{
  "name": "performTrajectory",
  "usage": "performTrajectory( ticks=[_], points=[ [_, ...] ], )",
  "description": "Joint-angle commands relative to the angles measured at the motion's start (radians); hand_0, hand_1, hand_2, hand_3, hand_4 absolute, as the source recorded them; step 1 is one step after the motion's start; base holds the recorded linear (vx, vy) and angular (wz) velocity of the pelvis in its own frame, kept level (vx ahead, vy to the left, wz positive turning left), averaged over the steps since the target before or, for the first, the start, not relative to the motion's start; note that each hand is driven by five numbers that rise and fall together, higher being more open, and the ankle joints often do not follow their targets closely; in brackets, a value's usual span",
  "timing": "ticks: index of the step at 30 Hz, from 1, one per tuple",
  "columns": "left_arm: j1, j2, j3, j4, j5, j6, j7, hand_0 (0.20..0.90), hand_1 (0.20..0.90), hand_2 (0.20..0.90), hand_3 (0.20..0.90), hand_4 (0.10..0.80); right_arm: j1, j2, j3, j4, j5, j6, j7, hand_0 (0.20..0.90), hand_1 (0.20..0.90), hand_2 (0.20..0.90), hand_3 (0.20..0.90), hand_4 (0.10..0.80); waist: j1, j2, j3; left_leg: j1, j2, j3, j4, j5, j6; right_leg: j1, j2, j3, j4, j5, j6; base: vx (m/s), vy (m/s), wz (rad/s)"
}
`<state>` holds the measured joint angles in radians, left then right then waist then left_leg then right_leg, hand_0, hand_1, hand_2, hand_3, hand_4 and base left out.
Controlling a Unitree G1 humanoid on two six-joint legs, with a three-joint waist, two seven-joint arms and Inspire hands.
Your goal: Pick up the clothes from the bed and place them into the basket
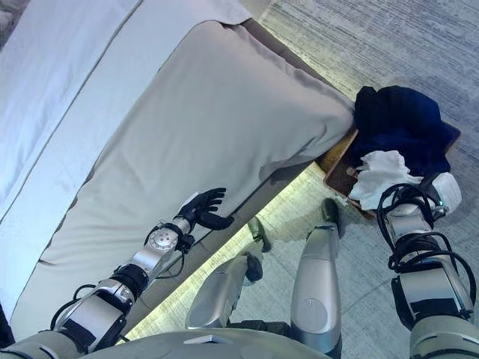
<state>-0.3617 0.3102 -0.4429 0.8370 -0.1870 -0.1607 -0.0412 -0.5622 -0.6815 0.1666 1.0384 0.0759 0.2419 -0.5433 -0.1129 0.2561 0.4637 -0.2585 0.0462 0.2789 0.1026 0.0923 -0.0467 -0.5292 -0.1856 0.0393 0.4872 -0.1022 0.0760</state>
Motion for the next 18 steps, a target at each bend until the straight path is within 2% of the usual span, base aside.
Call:
performTrajectory(
  ticks=[1,6,13,15,16,18],
  points=[
    [0.041,0.070,0.019,-0.042,-0.048,-0.026,0.004,0.900,0.900,0.900,0.900,0.800,-0.081,-0.085,-0.008,0.026,0.026,-0.057,-0.064,0.900,0.900,0.900,0.900,0.800,-0.012,0.015,0.040,-0.106,-0.075,-0.083,0.285,-0.220,0.055,0.014,0.030,-0.147,0.099,-0.126,-0.109,-0.007,-0.023,0.11],
    [0.077,0.079,0.041,-0.029,-0.046,-0.016,-0.006,0.900,0.900,0.900,0.900,0.800,-0.073,-0.080,-0.023,0.049,0.021,-0.063,-0.047,0.900,0.900,0.900,0.900,0.800,-0.005,0.014,0.048,-0.123,-0.069,-0.082,0.298,-0.217,0.052,0.003,0.038,-0.156,0.104,-0.130,-0.119,0.016,0.012,0.14],
    [0.127,0.053,0.072,0.051,-0.018,0.005,-0.038,0.900,0.900,0.900,0.900,0.800,0.029,-0.028,-0.055,0.075,0.045,-0.083,0.008,0.900,0.900,0.900,0.900,0.800,-0.011,-0.010,0.019,-0.027,-0.041,-0.066,0.177,-0.175,0.028,0.104,0.053,-0.150,-0.069,-0.061,-0.101,0.081,0.110,0.00],
    [0.160,0.040,0.091,0.091,-0.008,0.004,-0.030,0.900,0.900,0.900,0.900,0.800,0.116,0.027,-0.066,0.070,0.057,-0.106,0.035,0.900,0.900,0.900,0.900,0.800,-0.010,-0.043,-0.016,0.034,-0.029,-0.061,0.092,-0.157,0.020,0.169,0.064,-0.148,-0.172,-0.019,-0.079,0.119,0.143,-0.13],
    [0.169,0.041,0.102,0.099,-0.003,0.010,-0.028,0.900,0.900,0.900,0.900,0.800,0.154,0.050,-0.070,0.069,0.057,-0.118,0.048,0.900,0.900,0.900,0.900,0.800,-0.006,-0.059,-0.031,0.048,-0.025,-0.049,0.055,-0.128,0.024,0.188,0.071,-0.158,-0.225,0.026,-0.080,0.064,0.091,-0.06],
    [0.192,0.041,0.125,0.117,0.013,0.022,-0.027,0.900,0.900,0.900,0.900,0.800,0.238,0.102,-0.077,0.073,0.054,-0.139,0.077,0.900,0.900,0.900,0.900,0.800,0.004,-0.095,-0.073,0.097,-0.024,-0.052,-0.006,-0.120,0.021,0.246,0.082,-0.165,-0.295,0.052,-0.065,0.153,0.056,0.07]
  ],
)
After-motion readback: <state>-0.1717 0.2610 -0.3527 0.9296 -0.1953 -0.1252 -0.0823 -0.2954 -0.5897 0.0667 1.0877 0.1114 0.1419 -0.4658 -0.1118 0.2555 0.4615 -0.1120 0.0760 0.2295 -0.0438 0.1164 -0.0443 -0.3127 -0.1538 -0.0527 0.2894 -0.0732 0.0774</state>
